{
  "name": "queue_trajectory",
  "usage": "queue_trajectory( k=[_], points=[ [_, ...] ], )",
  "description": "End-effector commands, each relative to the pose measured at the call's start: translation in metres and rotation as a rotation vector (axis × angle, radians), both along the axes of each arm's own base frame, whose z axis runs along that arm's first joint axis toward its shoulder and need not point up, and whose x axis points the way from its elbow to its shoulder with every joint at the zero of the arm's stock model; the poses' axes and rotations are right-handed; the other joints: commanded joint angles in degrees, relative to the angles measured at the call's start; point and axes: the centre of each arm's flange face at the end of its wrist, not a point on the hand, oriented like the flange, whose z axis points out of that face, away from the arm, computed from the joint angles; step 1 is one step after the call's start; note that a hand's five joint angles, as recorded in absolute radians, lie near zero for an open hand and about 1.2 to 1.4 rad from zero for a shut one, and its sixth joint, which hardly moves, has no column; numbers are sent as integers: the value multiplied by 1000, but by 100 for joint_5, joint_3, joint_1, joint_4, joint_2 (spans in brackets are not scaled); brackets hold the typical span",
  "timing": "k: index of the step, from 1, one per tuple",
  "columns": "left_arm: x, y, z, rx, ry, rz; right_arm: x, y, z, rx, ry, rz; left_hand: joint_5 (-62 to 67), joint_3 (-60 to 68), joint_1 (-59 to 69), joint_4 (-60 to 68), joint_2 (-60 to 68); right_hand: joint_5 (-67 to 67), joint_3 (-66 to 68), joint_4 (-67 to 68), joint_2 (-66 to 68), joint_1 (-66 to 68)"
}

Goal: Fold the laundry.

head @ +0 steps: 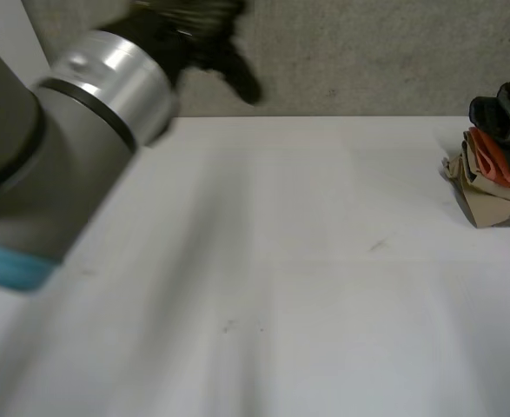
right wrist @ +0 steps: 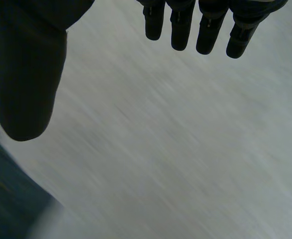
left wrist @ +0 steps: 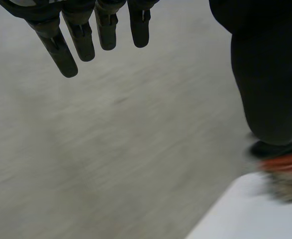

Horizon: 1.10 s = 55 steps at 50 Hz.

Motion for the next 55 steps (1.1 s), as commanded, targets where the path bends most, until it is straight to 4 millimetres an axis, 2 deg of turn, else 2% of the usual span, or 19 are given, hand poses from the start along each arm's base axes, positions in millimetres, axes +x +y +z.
queue_trajectory(
  k=[1, 2, 5, 9, 10, 13, 17, 23, 26, 28, 29, 33, 37, 41, 42, 45, 47, 50, 55],
  points=[
    [84, -106, -43, 86, -96, 430, 148, 66, -41, 98, 45, 507, -274, -49, -90, -151, -29, -289, -246, -198, -277, -352],
    [103, -130, -65, 117, -152, 498, 159, 73, -48, 121, 48, 542, -274, -49, -90, -151, -29, -289, -246, -198, -277, -352],
    [128, -162, -96, 152, -238, 577, 197, 103, -80, 222, 78, 648, -274, -49, -90, -151, -29, -289, -246, -198, -277, -352],
    [164, -204, -152, 197, -392, 623, 226, 134, -116, 339, 172, 723, -274, -49, -90, -151, -29, -289, -246, -198, -277, -352],
    [178, -219, -177, 219, -456, 613, 229, 138, -123, 361, 189, 731, -274, -49, -90, -151, -29, -289, -246, -198, -277, -352],
    [196, -240, -219, 242, -555, 562, 232, 145, -150, 445, 243, 718, -274, -49, -90, -151, -29, -289, -246, -198, -277, -352],
    [208, -261, -252, 232, -609, 529, 229, 146, -167, 502, 266, 680, -269, -44, -86, -147, -25, -289, -246, -198, -277, -352],
    [215, -287, -280, 206, -619, 553, 226, 147, -173, 527, 262, 659, 167, 392, 350, 289, 411, -289, -246, -198, -277, -352],
    [218, -293, -286, 198, -615, 557, 227, 150, -176, 537, 258, 668, 2667, 2892, 2851, 2790, 2912, -289, -246, -198, -277, -352],
    [218, -295, -284, 190, -609, 560, 226, 151, -177, 544, 253, 663, 4798, 5023, 4981, 4921, 5043, -289, -246, -198, -277, -352],
    [218, -297, -281, 176, -599, 569, 225, 151, -177, 544, 251, 662, 6707, 6932, 6890, 6829, 6952, -289, -246, -198, -277, -352],
    [213, -299, -271, 127, -583, 612, 224, 150, -178, 545, 248, 656, 6726, 6951, 6910, 6849, 6971, -289, -246, -198, -277, -352],
    [198, -287, -231, 99, -523, 650, 224, 149, -176, 537, 248, 650, 6726, 6951, 6910, 6849, 6971, -289, -246, -198, -277, -352],
    [166, -256, -186, 108, -375, 581, 220, 145, -171, 519, 248, 617, 6726, 6951, 6910, 6849, 6971, -289, -246, -198, -277, -352],
    [156, -240, -163, 113, -293, 549, 219, 144, -169, 514, 248, 606, 6726, 6951, 6910, 6849, 6971, -289, -246, -198, -277, -352],
    [134, -209, -130, 124, -163, 475, 213, 140, -161, 493, 245, 550, 6726, 6951, 6910, 6849, 6971, -289, -246, -198, -277, -352],
    [105, -170, -102, 142, -42, 365, 211, 139, -157, 483, 244, 527, 6726, 6951, 6910, 6849, 6971, -289, -246, -198, -277, -352],
    [70, -120, -77, 169, 77, 199, 208, 138, -152, 467, 241, 502, 6726, 6951, 6910, 6849, 6971, -289, -246, -198, -277, -352],
    [23, -60, -67, 214, 172, -7, 207, 137, -150, 470, 206, 491, 6726, 6951, 6910, 6849, 6971, -289, -246, -198, -277, -352]
  ],
)
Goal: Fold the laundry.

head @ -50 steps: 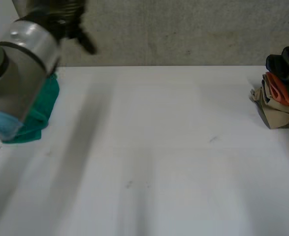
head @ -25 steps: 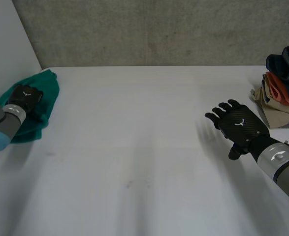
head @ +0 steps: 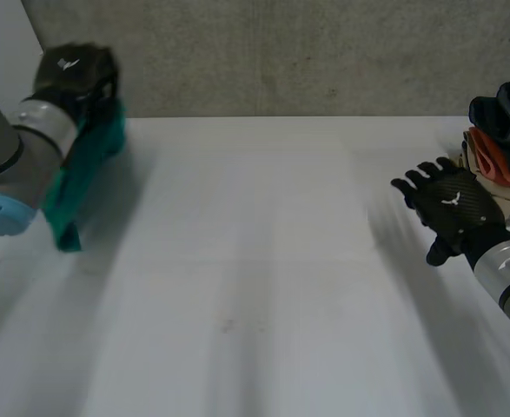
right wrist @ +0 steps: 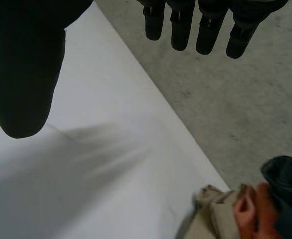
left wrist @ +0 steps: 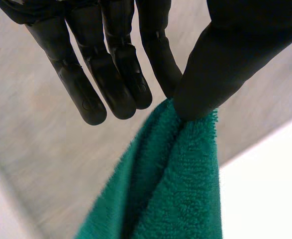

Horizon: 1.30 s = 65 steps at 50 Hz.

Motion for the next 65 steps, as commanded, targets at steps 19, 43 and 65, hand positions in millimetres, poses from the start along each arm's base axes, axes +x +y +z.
queue_trajectory(
  k=[19, 43, 65],
  points=[
    [-203, 158, -87, 153, -3, -545, -14, -8, 2, 24, -57, -103, -5196, -5526, -5380, -5569, -5562, -289, -246, -198, -277, -352],
    [-124, 227, -105, 301, -252, -424, -15, 20, 21, 344, -105, -120, -3919, -4249, -4103, -4292, -4285, -289, -246, -198, -277, -352],
    [-132, 241, -170, 272, -520, -446, -15, 13, 9, 274, -94, -122, -2305, -2635, -2489, -2677, -2670, -289, -246, -198, -277, -352]
  ],
)
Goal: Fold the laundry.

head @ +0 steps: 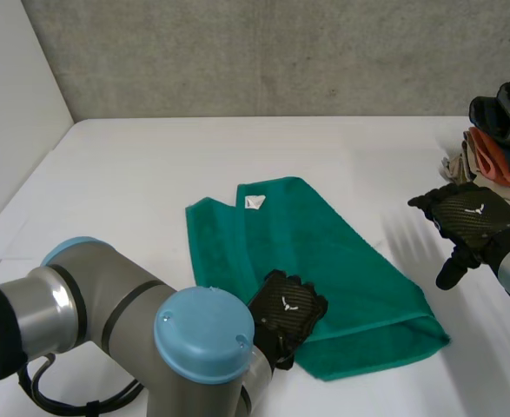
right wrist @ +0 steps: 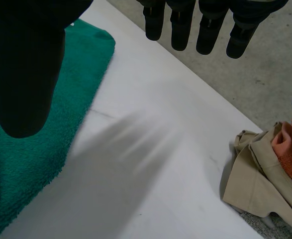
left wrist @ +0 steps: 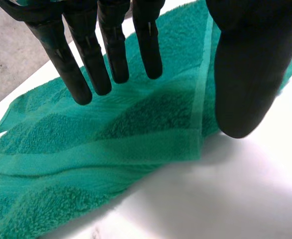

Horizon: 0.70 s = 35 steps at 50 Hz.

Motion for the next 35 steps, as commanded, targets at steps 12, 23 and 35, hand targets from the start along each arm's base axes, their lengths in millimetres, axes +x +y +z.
queue_trajectory(
  k=[12, 23, 35],
  points=[
    [-11, -17, -9, -56, 26, 44, 1, 3, -6, 4, 24, 13, 1366, 1367, 1328, 1369, 1373, -289, -245, -198, -279, -352],
    [-14, -23, -10, -75, 12, 42, 0, 2, -6, 3, 28, 11, 4660, 4660, 4622, 4663, 4667, -289, -245, -198, -279, -352],
    [-1, -55, 117, -311, 259, 184, -9, -5, 5, -22, 23, -83, 4947, 4947, 4909, 4949, 4953, -289, -245, -198, -279, -352]
  ],
)
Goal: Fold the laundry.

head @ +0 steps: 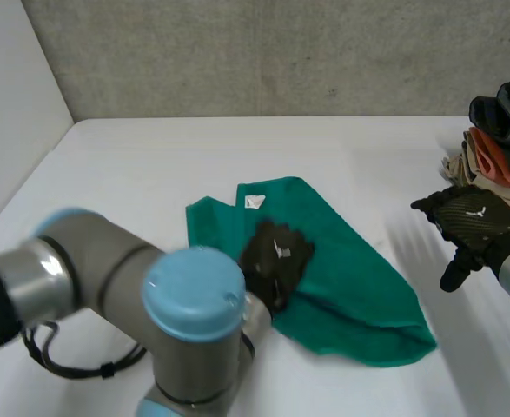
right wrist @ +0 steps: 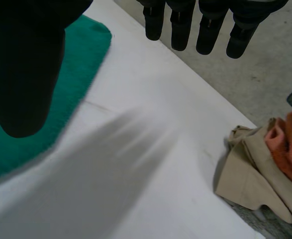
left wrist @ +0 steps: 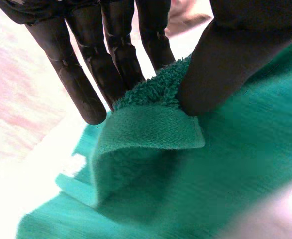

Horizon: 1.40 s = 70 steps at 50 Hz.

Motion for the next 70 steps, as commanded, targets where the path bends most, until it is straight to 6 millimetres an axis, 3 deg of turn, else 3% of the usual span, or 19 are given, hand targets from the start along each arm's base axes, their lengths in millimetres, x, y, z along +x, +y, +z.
queue_trajectory(
  k=[1, 6, 12, 18, 26, 29, 32, 34, 36, 40, 41, 45, 48, 52, 54, 62, 63, 65, 70],
  points=[
    [13, -18, 87, -148, 173, 83, -8, -5, 9, -15, -13, -95, 1435, 1214, 1506, 1170, 1162, -289, -245, -198, -279, -352],
    [27, -45, 113, -191, 185, 155, -12, -2, 14, 47, -172, -217, 1435, 1214, 1506, 1170, 1162, -289, -245, -198, -279, -352],
    [34, -52, 120, -159, 123, 178, -4, 14, 14, 238, -387, -249, 1435, 1214, 1506, 1170, 1162, -289, -245, -198, -279, -352],
    [31, -54, 142, -207, 169, 181, 26, 28, -6, 444, -582, -185, 1435, 1214, 1506, 1170, 1162, -289, -245, -198, -279, -352],
    [29, -63, 178, -290, 259, 203, 79, 56, -35, 466, -528, -23, 1435, 1214, 1506, 1170, 1162, -289, -245, -198, -279, -352],
    [33, -68, 179, -294, 259, 218, 93, 56, -48, 434, -492, -31, 1435, 1214, 1506, 1170, 1162, -289, -245, -198, -279, -352],
    [35, -70, 178, -286, 255, 227, 98, 50, -55, 390, -474, -58, 1435, 1214, 1506, 1170, 1162, 1661, 1705, 1752, 1670, 1598],
    [36, -68, 179, -285, 257, 225, 96, 41, -53, 338, -469, -100, 1435, 1214, 1506, 1170, 1162, 6212, 6256, 6304, 6222, 6149],
    [40, -65, 184, -292, 264, 229, 94, 37, -51, 314, -468, -119, 1435, 1214, 1506, 1170, 1162, 6711, 6755, 6802, 6720, 6648],
    [52, -56, 198, -313, 287, 241, 92, 29, -13, 179, -468, -76, 1435, 1214, 1506, 1170, 1162, 6711, 6755, 6802, 6721, 6648],
    [58, -52, 205, -326, 299, 247, 91, 30, 13, 84, -447, -29, 1435, 1214, 1506, 1170, 1162, 6711, 6755, 6802, 6721, 6648],
    [76, -46, 226, -364, 339, 271, 82, 23, 71, -183, -311, 59, 1435, 1214, 1506, 1170, 1162, 6711, 6755, 6802, 6721, 6648],
    [86, -42, 234, -381, 356, 286, 80, 13, 103, -340, -234, 83, 1435, 1214, 1506, 1170, 1162, 6711, 6755, 6802, 6721, 6648],
    [99, -44, 230, -374, 345, 315, 89, 11, 136, -437, -239, 123, 1435, 1214, 1506, 1170, 1162, 6711, 6755, 6802, 6721, 6648],
    [106, -52, 219, -358, 324, 347, 95, 13, 138, -435, -246, 147, 1435, 1214, 1506, 1170, 1162, 6711, 6755, 6802, 6721, 6648],
    [124, -74, 178, -281, 247, 425, 131, 24, 61, -160, -198, 266, 1435, 1214, 1506, 1170, 1162, 6711, 6755, 6802, 6721, 6648],
    [125, -75, 175, -277, 242, 430, 134, 30, 50, -97, -185, 277, 1435, 1214, 1506, 1170, 1162, 4702, 4746, 4793, 4711, 4639],
    [127, -77, 171, -270, 234, 437, 135, 36, 42, -37, -175, 280, 1435, 1214, 1506, 1170, 1162, 2588, 2632, 2680, 2598, 2526],
    [127, -78, 168, -265, 230, 436, 108, 5, 39, 40, -249, 144, 1435, 1214, 1506, 1170, 1162, 966, 1010, 1057, 975, 903]
  ],
)
